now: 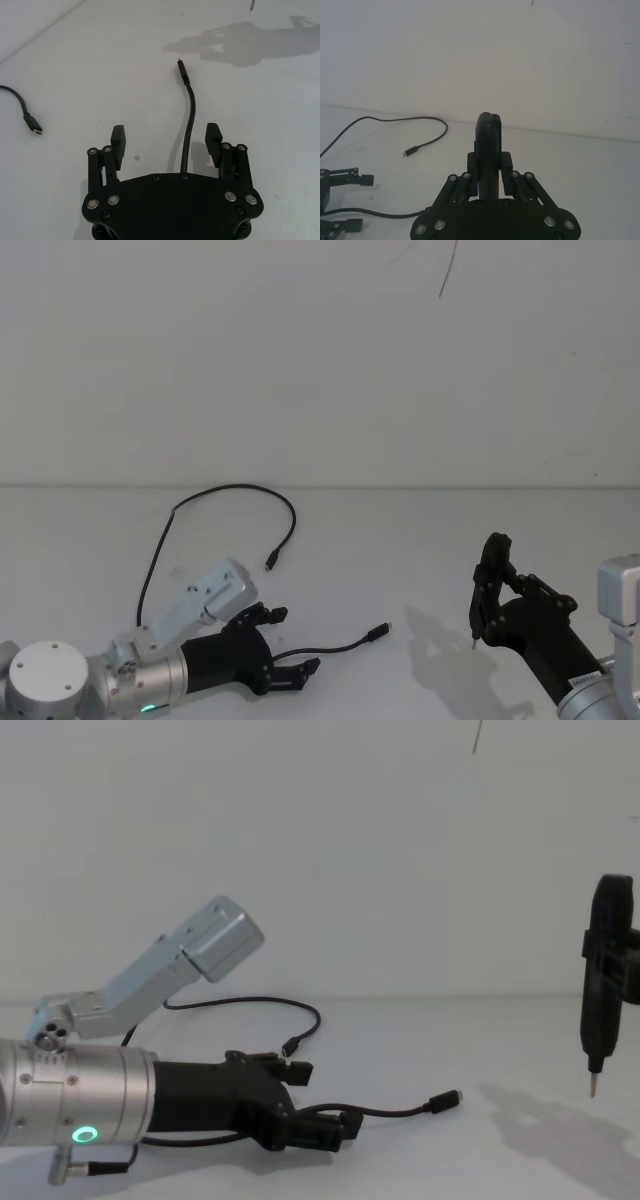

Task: Pick up the data cable with the one hand.

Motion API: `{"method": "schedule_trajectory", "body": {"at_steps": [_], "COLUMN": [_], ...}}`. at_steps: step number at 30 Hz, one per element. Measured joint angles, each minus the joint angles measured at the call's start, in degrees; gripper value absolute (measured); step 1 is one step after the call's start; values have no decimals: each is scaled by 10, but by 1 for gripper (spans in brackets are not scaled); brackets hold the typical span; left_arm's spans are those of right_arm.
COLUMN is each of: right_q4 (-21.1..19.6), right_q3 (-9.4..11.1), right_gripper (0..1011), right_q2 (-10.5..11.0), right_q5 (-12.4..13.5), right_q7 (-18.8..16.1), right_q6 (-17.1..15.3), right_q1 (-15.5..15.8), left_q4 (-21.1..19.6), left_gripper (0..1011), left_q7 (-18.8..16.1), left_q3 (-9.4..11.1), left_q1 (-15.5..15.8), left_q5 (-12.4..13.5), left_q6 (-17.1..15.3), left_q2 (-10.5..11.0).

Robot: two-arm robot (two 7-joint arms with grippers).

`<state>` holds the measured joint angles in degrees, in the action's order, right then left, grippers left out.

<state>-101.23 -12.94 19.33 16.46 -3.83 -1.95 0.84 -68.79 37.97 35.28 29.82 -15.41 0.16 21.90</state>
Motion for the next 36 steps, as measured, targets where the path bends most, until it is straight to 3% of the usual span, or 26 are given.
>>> {"method": "schedule_trajectory", "body": {"at_steps": [10,14,21,28,36], "right_q4": [0,0,0,0,0], "right_q3": [0,0,0,0,0], "right_gripper": [269,269,269,269,269], "right_q2": [0,0,0,0,0], "right_q5": [0,0,0,0,0], "right_q7": [0,0,0,0,0], "right_q6": [0,0,0,0,0], "right_q1": [0,0,0,0,0], "left_q4": [17,21,25,28,27], "left_gripper": [685,514,340,89,44], "left_q7": [-1,-2,-2,-3,-4], "left_q3": [2,3,3,4,3], "left_q1": [7,9,11,12,12], "left_q5": [-8,-9,-11,-13,-15], "left_q6": [-16,-20,-24,-26,-27], "left_q2": [-16,-20,-24,-26,-27]}}
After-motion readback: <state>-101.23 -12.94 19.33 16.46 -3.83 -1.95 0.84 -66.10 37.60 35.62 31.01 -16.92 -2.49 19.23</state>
